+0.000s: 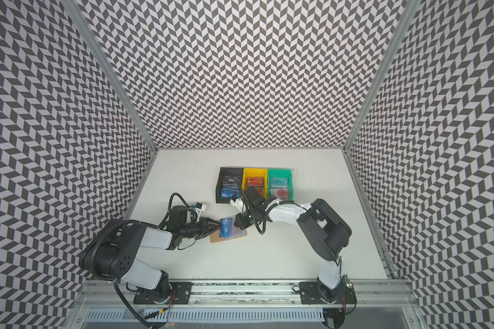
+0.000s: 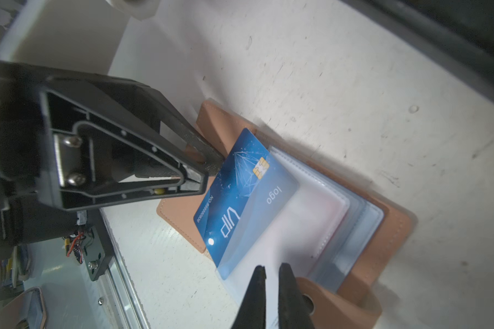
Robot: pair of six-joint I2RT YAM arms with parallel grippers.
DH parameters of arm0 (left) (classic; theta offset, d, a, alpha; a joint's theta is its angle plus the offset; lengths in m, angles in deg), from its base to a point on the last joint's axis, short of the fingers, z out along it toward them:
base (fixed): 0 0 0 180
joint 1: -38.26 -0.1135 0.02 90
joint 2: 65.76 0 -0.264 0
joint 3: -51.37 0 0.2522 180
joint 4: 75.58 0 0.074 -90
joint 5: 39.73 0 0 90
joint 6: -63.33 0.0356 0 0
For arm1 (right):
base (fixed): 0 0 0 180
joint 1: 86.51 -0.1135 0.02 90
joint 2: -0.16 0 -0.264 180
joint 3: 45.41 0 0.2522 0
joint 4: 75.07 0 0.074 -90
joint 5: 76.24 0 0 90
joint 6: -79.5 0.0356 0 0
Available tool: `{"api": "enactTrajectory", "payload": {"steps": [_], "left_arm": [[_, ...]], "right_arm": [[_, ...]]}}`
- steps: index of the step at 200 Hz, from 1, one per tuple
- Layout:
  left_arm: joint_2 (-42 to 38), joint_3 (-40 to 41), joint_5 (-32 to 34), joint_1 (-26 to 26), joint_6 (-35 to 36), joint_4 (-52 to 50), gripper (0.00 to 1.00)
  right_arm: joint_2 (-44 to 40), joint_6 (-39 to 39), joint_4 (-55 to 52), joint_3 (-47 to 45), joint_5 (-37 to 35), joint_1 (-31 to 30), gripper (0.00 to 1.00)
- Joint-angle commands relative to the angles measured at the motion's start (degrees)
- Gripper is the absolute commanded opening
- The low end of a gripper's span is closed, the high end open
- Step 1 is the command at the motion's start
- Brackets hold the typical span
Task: Take the credit cards out of the card holder
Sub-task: Take out the credit card from the card slot.
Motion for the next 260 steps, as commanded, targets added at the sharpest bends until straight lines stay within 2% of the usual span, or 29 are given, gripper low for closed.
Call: {"api": "enactTrajectory", "payload": {"steps": [1, 48, 105, 130, 174, 193, 238, 260], "left_arm": [[1.2, 0.7, 2.0, 0.7, 0.5, -2.4, 0.34], [2.8, 0.5, 1.6, 1.3, 0.4, -1.0, 0.34], [4.0, 0.2, 1.2, 1.8, 0.5, -0.2, 0.25], [4.6, -0.4, 1.2, 2.1, 0.4, -0.1, 0.24], [5.4, -0.3, 1.0, 2.4, 0.1, 0.6, 0.08], [5.3, 0.6, 1.9, 1.3, -0.4, 0.4, 0.0], [3.1, 3.0, 1.7, -4.0, -0.2, -0.7, 0.0], [0.2, 3.3, 3.2, -4.8, 0.2, -3.5, 0.0]], "right_arm": [[1.5, 0.4, 3.2, -0.2, 1.6, -0.3, 0.12], [3.8, 1.4, 3.8, -0.4, 1.3, -0.4, 0.11], [4.7, 1.8, 3.8, -0.7, 1.0, -0.3, 0.11], [4.9, 1.6, 3.8, -0.8, 1.1, -0.3, 0.12], [5.2, 1.7, 3.5, -1.0, 0.9, -0.3, 0.11], [5.1, 1.7, 3.4, -1.1, 0.9, -0.3, 0.12], [5.5, 2.0, 3.1, -1.5, 0.5, -0.2, 0.11], [6.1, 2.1, 3.0, -1.6, 0.6, -0.2, 0.11]]}}
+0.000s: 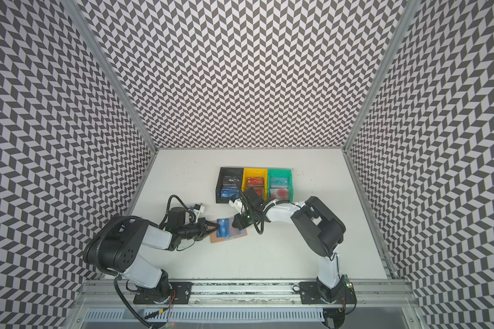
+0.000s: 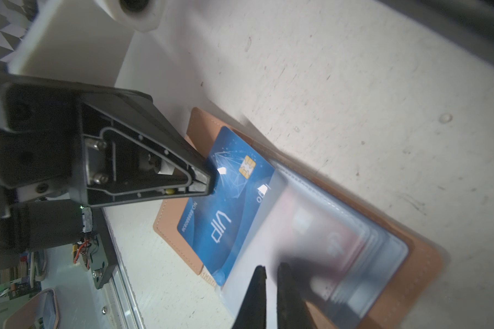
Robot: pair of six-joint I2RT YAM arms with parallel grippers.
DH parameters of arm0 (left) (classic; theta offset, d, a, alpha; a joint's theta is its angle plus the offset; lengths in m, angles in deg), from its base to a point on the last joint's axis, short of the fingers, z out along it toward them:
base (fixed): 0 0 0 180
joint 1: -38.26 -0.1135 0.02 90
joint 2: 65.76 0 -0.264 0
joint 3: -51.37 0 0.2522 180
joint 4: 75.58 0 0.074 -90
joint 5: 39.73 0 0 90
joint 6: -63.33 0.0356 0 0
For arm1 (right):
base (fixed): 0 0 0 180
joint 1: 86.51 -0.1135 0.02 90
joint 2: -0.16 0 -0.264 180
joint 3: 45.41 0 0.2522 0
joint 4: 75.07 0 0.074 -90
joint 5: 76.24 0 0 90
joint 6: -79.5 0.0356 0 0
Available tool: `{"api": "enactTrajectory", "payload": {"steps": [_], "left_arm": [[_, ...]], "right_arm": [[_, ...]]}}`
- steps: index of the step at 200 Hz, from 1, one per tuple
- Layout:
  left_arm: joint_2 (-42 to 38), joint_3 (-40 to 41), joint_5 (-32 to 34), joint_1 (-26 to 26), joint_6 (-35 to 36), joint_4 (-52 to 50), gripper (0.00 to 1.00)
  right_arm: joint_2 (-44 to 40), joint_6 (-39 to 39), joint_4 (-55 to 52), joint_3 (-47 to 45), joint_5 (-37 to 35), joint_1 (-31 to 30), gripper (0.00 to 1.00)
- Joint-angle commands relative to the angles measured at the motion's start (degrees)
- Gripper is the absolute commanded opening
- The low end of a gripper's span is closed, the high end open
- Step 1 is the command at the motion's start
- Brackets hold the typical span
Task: Take the credit cards out of the card holder
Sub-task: Take out the credit card from the card slot.
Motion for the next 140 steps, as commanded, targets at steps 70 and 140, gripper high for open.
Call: {"api": "enactTrajectory", "payload": {"steps": [70, 140], "left_arm": [[-11.5, 0.3, 5.4, -2.2, 0.8, -12.5, 0.0], [-17.4, -1.5, 2.3, -2.2, -2.0, -12.0, 0.0]], "right_arm": [[1.4, -0.6, -2.9, 0.4, 2.6, 0.2, 0.15], [-4.6, -3.7, -10.2, 7.3, 6.1, 2.0, 0.25]]}}
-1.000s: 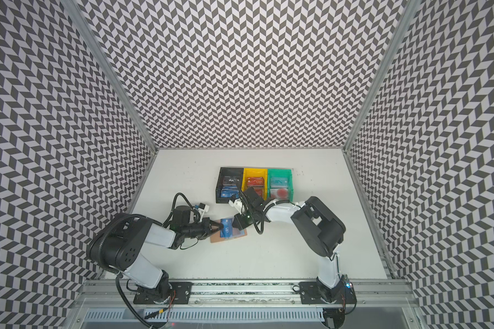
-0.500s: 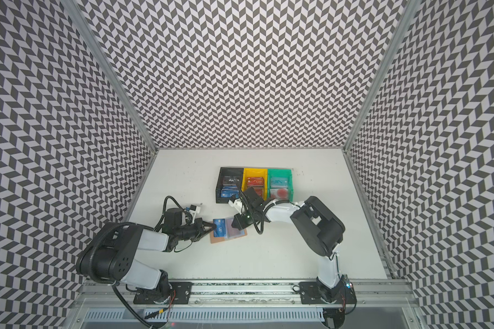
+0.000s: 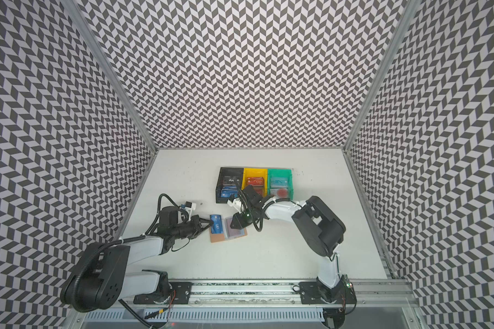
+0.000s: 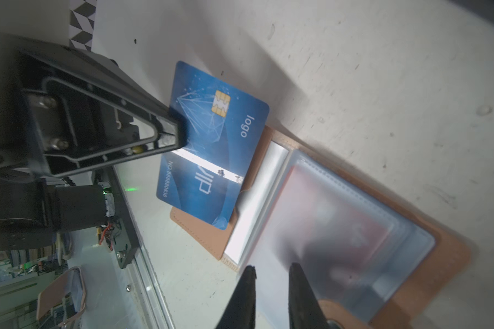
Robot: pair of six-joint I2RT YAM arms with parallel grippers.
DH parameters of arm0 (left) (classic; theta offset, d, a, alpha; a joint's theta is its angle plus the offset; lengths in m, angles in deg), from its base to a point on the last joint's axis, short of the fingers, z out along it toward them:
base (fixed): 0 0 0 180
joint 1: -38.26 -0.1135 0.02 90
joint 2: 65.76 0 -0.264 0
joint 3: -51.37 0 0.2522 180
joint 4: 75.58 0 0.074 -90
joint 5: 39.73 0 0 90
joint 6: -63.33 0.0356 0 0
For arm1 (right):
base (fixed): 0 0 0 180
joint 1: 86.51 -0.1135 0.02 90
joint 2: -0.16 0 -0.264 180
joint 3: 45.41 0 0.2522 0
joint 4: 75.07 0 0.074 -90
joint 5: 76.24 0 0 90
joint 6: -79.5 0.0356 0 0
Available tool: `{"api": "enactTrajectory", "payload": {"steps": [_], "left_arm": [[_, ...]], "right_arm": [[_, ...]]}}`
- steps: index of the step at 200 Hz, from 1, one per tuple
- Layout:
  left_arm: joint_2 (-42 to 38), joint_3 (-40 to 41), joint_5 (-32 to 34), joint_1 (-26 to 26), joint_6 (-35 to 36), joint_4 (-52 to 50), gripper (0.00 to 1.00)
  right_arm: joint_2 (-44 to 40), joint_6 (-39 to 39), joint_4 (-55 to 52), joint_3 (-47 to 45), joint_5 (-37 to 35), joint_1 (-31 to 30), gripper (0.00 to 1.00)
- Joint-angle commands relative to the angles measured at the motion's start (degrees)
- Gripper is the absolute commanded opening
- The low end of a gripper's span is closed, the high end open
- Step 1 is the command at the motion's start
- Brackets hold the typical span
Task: Take the credit cards out of the card holder
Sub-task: Take out the credit card from the card slot, then place the credit card in the storage box.
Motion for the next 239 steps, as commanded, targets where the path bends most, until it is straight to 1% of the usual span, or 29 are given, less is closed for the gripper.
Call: {"api": "enactTrajectory", "payload": {"steps": [1, 25, 49, 65, 96, 134, 191, 211, 239], "left_arm": [[-1.0, -1.3, -1.5, -0.3, -1.6, 0.7, 0.0], [-0.9, -0.1, -4.2, -0.3, -5.1, 6.6, 0.0], [-1.0, 2.4, -7.3, -0.2, -11.5, 18.8, 0.0], [-1.1, 3.2, -8.4, 0.0, -14.6, 24.7, 0.0], [-2.8, 3.3, -7.6, 1.4, -16.2, 28.0, 0.0], [-3.1, 3.1, -6.0, 3.1, -16.8, 29.7, 0.0], [0.6, 3.2, -5.9, 4.4, -17.2, 32.2, 0.0], [1.5, 2.8, -5.7, 5.0, -17.2, 32.8, 0.0], [2.2, 3.0, -5.7, 5.3, -17.4, 33.7, 0.0]], "right_arm": [[-3.9, -2.1, -2.7, 3.0, 2.5, 1.3, 0.26], [-3.5, -3.0, -3.6, 4.4, 8.3, 3.1, 0.35], [-2.1, -3.6, -4.0, 5.8, 13.3, 4.6, 0.43], [-1.1, -3.7, -3.1, 6.0, 16.4, 5.4, 0.45], [0.8, -3.3, -0.9, 5.7, 21.3, 6.3, 0.47], [2.0, -1.7, 2.9, 5.0, 24.4, 6.3, 0.48], [0.9, -0.8, 4.8, 5.0, 27.3, 6.2, 0.47], [1.1, 0.6, 6.6, 4.9, 29.1, 6.2, 0.43], [1.2, 2.3, 9.2, 4.6, 30.8, 6.2, 0.33]]}}
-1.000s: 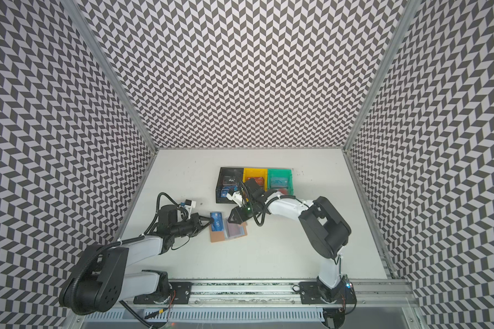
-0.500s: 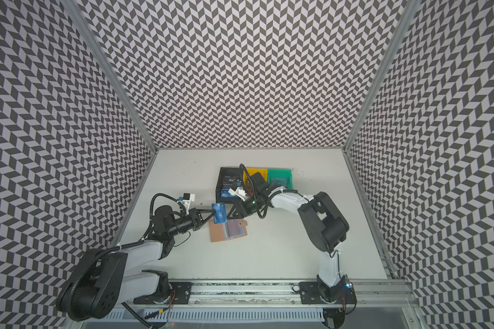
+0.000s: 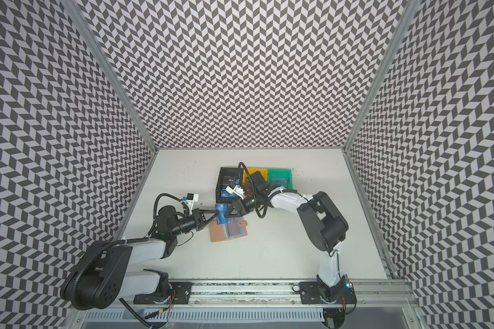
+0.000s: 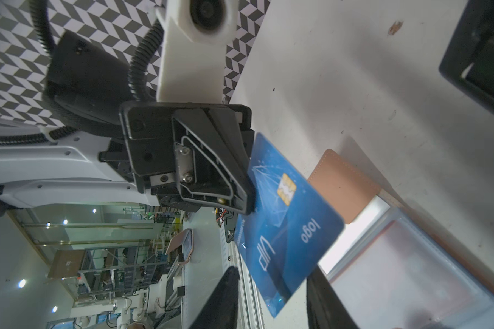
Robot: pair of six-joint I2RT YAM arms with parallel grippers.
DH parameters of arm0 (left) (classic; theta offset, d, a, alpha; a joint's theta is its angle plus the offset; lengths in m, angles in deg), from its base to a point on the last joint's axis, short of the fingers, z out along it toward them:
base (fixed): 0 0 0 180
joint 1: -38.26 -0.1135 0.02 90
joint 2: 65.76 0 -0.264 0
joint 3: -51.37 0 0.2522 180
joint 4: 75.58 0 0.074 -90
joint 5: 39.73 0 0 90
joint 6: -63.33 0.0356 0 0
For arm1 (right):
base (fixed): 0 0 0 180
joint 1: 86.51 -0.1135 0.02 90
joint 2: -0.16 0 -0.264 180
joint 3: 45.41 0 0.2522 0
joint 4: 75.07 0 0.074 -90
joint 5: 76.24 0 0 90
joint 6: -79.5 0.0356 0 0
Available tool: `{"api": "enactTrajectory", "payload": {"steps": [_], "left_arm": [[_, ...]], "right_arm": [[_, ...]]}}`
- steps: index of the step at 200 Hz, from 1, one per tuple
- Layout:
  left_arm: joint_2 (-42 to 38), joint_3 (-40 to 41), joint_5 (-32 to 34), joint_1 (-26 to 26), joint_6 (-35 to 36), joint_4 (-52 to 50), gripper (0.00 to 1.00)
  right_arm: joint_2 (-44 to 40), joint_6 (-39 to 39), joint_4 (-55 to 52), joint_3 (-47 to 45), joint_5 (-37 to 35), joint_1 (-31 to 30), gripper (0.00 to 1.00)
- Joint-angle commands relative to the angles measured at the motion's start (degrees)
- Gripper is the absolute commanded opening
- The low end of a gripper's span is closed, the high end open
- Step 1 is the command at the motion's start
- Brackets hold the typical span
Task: Take the credit cards out of the card holder
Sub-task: Place the credit card in the storage box.
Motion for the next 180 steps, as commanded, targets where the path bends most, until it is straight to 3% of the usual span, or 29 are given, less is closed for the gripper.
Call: {"api": "enactTrajectory", "payload": {"steps": [1, 25, 74, 133, 180], "left_arm": [[0.5, 0.1, 0.0, 0.4, -0.8, 3.4, 0.0], [1.2, 0.6, -0.1, 0.5, -0.7, 3.9, 0.0], [2.6, 0.8, -0.6, 0.7, -0.1, 3.7, 0.02], [0.8, -0.7, 0.4, 0.0, 4.5, -4.5, 0.24], [-2.1, -0.6, 1.2, -1.8, 7.1, -9.7, 0.28]], "right_arm": [[-0.2, 1.5, 4.8, -0.3, 3.2, -0.1, 0.33], [0.0, 2.6, 6.1, 0.0, 4.2, -0.1, 0.25], [0.5, 3.6, 6.7, 0.7, 5.3, 0.1, 0.0], [-0.5, 2.3, 5.0, -0.8, 6.2, 0.8, 0.0], [-1.3, 1.2, 3.7, -2.0, 5.6, 2.0, 0.0]]}}
